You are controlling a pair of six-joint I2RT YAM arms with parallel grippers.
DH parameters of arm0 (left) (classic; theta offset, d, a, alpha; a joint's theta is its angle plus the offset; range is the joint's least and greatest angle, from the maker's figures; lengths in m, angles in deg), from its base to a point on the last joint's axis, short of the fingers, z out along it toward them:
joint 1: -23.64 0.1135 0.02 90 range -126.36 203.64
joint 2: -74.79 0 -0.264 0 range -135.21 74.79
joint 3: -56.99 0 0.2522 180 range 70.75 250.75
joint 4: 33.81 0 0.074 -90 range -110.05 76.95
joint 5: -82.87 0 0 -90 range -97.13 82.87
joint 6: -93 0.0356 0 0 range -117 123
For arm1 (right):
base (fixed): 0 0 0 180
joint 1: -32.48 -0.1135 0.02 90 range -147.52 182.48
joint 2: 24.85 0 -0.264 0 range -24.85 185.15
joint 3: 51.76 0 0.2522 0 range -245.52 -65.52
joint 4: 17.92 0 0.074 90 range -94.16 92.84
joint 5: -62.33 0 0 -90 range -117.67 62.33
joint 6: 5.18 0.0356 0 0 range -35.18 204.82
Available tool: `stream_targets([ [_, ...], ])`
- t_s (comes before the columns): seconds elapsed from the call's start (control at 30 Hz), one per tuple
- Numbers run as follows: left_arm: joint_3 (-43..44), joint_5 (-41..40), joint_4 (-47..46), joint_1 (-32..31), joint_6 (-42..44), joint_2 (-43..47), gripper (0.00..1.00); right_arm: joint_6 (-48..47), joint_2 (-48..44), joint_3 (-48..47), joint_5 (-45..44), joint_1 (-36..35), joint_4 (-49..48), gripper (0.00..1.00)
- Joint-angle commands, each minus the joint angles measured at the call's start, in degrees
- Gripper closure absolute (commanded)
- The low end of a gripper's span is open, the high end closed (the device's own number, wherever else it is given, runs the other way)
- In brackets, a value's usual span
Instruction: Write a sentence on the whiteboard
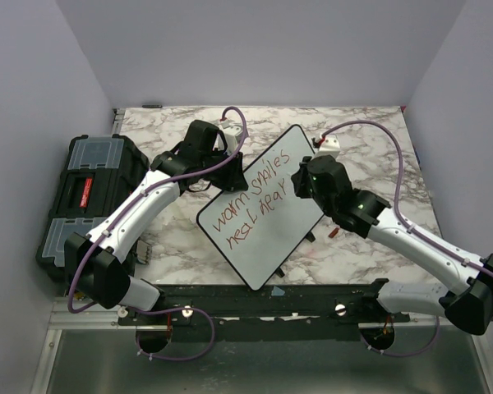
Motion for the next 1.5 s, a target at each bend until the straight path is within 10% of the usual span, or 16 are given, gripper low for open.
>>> stream_targets([
  [0.0, -0.95, -4.27, 0.56, -0.45, 4.63, 0.86, 1.0, -0.67, -2.85, 0.29, -0.86, 1.23, 1.14, 0.99],
  [1.47, -0.87, -3.48, 0.54, -0.67, 4.67, 1.29, 1.0, -0.94, 3.24, 2.99, 3.08, 2.11, -2.29, 0.99],
])
